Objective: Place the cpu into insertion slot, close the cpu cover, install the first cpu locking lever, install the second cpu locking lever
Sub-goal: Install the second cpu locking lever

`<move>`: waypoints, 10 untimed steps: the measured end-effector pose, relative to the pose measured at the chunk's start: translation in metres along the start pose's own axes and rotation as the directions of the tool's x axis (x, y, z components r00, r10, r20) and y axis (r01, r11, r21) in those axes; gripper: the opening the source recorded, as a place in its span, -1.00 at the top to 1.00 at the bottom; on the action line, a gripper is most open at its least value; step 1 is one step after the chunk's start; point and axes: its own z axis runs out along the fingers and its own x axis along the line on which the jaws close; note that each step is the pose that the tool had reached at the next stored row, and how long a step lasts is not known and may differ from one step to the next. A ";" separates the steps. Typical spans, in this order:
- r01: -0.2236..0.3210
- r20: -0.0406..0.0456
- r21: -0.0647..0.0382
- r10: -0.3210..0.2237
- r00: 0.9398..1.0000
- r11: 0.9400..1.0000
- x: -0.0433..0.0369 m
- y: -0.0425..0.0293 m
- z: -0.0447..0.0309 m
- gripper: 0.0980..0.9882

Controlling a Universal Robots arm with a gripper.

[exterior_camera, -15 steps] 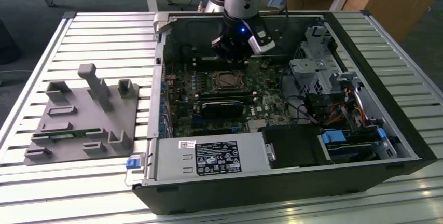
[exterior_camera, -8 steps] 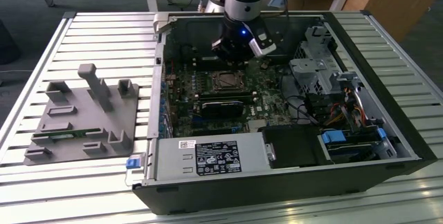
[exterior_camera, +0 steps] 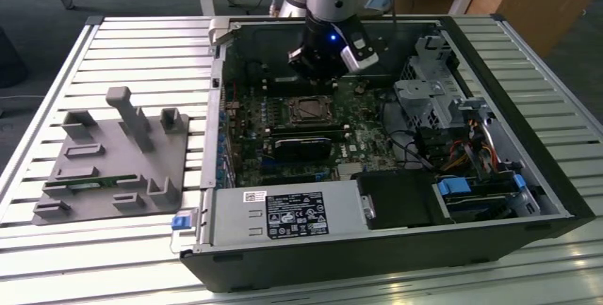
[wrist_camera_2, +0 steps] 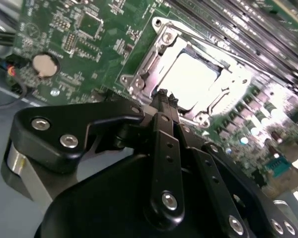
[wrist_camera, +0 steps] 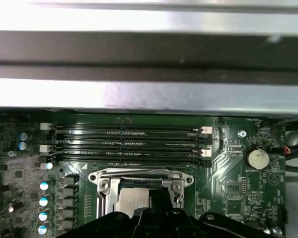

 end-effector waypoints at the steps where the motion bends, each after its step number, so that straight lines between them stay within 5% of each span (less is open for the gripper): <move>1: 0.000 0.000 0.000 0.000 1.000 1.000 0.0000 0.0002 -0.0042 0.98; 5: 0.000 0.000 0.001 0.000 1.000 1.000 0.0000 -0.0004 -0.0078 0.98; 10: 0.000 0.000 0.001 0.000 1.000 1.000 0.0000 -0.0108 -0.0084 0.98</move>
